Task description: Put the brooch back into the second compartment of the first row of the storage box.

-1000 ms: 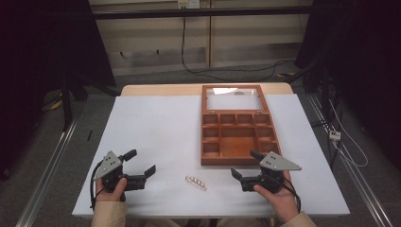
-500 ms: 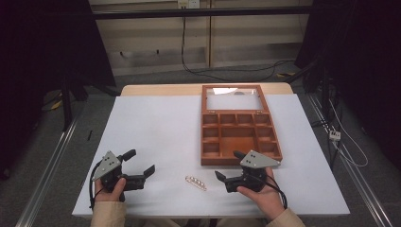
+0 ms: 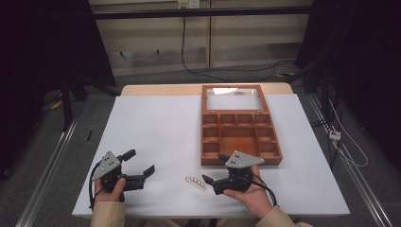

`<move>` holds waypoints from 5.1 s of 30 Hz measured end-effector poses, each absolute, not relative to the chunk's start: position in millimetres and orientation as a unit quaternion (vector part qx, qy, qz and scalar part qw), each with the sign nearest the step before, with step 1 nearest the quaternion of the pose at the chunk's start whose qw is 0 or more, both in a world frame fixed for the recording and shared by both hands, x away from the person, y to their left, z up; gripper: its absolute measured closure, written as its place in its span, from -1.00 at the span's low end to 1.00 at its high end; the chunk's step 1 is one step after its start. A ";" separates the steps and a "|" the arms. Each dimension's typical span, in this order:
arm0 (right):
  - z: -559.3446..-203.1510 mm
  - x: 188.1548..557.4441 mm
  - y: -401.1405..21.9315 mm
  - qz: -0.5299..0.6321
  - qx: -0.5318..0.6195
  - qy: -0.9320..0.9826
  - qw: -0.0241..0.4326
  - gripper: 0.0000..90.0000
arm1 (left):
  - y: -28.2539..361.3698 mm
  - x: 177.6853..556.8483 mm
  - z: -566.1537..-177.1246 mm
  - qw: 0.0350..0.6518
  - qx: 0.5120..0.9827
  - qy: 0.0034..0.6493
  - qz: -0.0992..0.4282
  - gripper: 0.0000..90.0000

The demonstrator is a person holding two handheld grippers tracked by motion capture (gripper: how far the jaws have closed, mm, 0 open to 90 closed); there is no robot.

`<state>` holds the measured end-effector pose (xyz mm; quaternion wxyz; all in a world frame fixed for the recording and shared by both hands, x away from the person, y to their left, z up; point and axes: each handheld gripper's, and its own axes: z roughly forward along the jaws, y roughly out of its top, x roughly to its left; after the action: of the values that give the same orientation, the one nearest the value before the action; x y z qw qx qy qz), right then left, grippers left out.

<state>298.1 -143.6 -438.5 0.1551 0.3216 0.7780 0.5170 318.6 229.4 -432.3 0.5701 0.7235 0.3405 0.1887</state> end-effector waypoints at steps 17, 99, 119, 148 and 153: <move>-447.5 304.1 -113.3 0.479 0.293 0.822 0.093 -0.29 | 229.4 318.8 -432.6 0.570 0.724 0.340 0.188 -0.92; -404.9 336.1 -131.6 0.441 0.298 0.847 0.017 0.80 | 228.8 319.1 -432.9 0.570 0.726 0.336 0.187 -0.92; -390.8 348.7 -145.6 0.447 0.310 0.839 0.022 0.80 | 228.2 319.1 -432.9 0.572 0.724 0.338 0.186 -0.92; -382.7 373.4 -167.0 0.443 0.344 0.827 0.043 0.80 | 228.8 319.4 -432.8 0.572 0.724 0.337 0.187 -0.92; -383.5 377.9 -168.6 0.442 0.347 0.826 0.045 0.80 | 228.8 319.2 -432.7 0.572 0.725 0.337 0.187 -0.92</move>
<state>377.9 -168.6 -383.5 0.0451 0.3475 0.8257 0.4421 319.2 228.8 -432.7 0.5717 0.7246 0.3365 0.1866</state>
